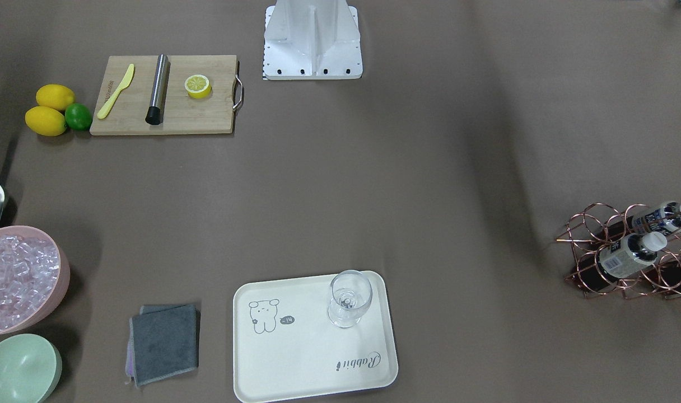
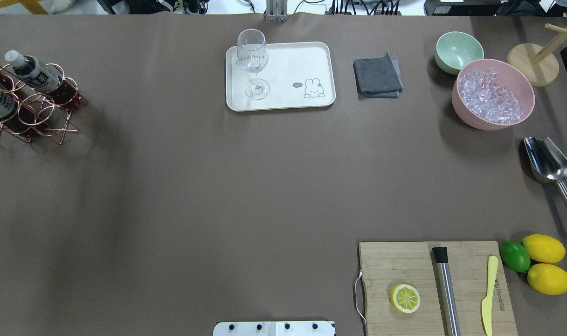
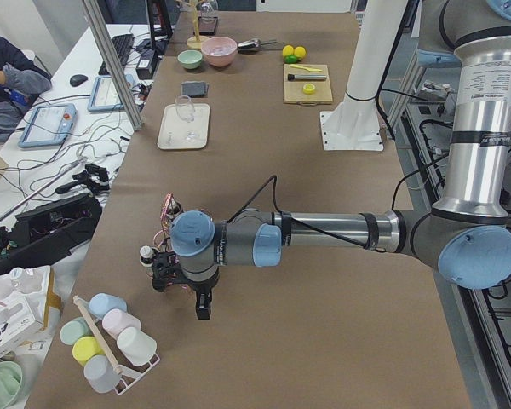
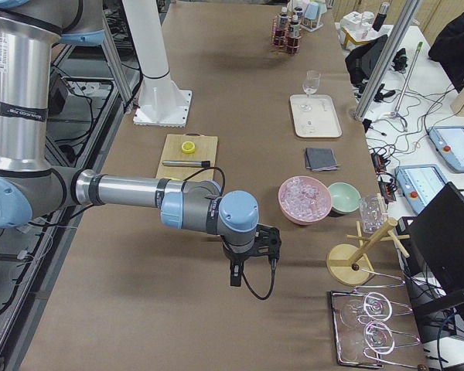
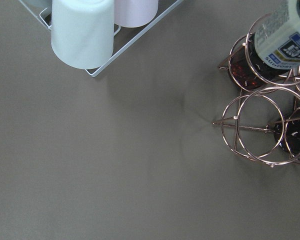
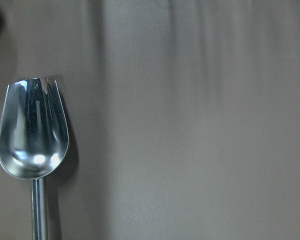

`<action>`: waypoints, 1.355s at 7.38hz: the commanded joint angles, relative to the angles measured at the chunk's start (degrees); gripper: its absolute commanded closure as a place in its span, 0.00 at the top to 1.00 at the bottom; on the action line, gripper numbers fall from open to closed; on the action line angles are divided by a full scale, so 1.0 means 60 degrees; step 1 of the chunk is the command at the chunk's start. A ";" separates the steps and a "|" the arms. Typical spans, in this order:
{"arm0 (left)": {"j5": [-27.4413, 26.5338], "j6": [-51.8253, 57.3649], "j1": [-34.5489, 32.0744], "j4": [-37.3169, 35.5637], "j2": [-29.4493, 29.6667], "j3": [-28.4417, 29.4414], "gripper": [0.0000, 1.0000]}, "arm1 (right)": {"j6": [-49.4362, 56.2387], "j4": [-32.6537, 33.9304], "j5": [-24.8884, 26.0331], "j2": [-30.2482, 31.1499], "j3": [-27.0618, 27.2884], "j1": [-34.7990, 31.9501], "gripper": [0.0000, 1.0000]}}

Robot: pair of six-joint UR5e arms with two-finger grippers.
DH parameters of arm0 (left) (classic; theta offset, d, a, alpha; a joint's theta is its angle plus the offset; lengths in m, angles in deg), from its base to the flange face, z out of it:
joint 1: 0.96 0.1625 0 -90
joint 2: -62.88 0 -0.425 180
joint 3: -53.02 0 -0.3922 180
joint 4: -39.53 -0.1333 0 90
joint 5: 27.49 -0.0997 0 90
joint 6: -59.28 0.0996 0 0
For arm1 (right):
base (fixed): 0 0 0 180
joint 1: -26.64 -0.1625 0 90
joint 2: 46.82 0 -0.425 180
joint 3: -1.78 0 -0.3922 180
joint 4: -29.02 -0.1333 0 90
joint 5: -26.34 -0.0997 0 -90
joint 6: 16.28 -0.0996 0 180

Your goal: Take tea from basket to plate

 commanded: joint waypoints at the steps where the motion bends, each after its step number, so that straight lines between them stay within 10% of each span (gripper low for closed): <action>1: -0.0014 0.0029 -0.0015 -0.0001 0.0000 -0.0013 0.98 | 0.0000 -0.0003 0.0000 -0.0004 0.0000 -0.0006 1.00; 10: -0.0073 0.0146 -0.0030 0.0058 0.0059 -0.0086 0.98 | 0.0000 0.0011 0.0015 0.0011 -0.0044 0.0008 1.00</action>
